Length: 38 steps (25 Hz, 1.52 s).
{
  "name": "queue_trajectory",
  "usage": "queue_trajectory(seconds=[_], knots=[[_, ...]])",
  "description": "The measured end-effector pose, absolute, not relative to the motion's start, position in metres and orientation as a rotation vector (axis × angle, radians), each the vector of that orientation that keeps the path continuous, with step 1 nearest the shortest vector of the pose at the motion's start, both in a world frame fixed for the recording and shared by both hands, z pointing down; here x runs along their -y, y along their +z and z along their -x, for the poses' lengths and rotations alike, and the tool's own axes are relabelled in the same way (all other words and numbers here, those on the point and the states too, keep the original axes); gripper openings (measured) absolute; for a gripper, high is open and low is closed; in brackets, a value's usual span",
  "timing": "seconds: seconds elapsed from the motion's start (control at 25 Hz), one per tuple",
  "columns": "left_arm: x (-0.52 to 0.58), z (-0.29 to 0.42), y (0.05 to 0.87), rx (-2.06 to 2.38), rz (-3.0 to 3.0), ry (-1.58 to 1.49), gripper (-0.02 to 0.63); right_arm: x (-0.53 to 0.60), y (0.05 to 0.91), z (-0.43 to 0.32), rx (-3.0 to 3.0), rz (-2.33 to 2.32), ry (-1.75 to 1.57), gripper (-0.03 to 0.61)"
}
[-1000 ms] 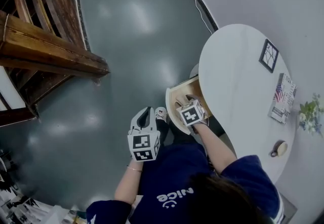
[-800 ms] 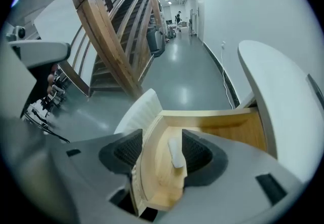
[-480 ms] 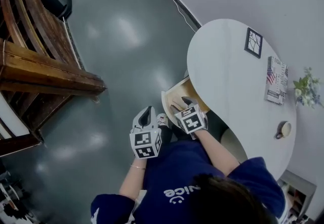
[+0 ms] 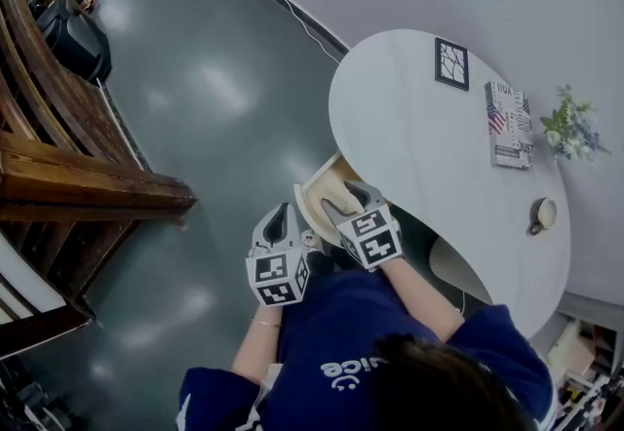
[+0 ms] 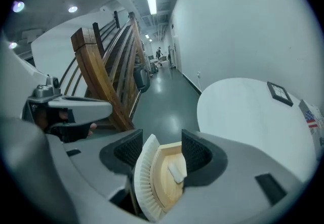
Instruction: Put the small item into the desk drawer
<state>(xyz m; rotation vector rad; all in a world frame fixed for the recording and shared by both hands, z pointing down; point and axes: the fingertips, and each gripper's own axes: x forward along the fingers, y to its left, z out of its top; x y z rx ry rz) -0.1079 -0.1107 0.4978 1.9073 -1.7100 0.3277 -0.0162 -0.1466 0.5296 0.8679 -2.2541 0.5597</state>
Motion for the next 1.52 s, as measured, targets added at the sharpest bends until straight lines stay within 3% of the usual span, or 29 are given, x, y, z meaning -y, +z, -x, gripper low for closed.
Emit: queue_trajectory(seconds=[0.96,1.52], knots=[[0.126,0.044,0.439,1.569,-2.278,0.304,0.003,0.136,0.452,-0.054,2.344,-1.3,0.471,0.236],[0.127,0.042,0.443,1.541,-2.263,0.289,0.003,0.135,0.456,-0.054,2.346,-1.302,0.461,0.052]])
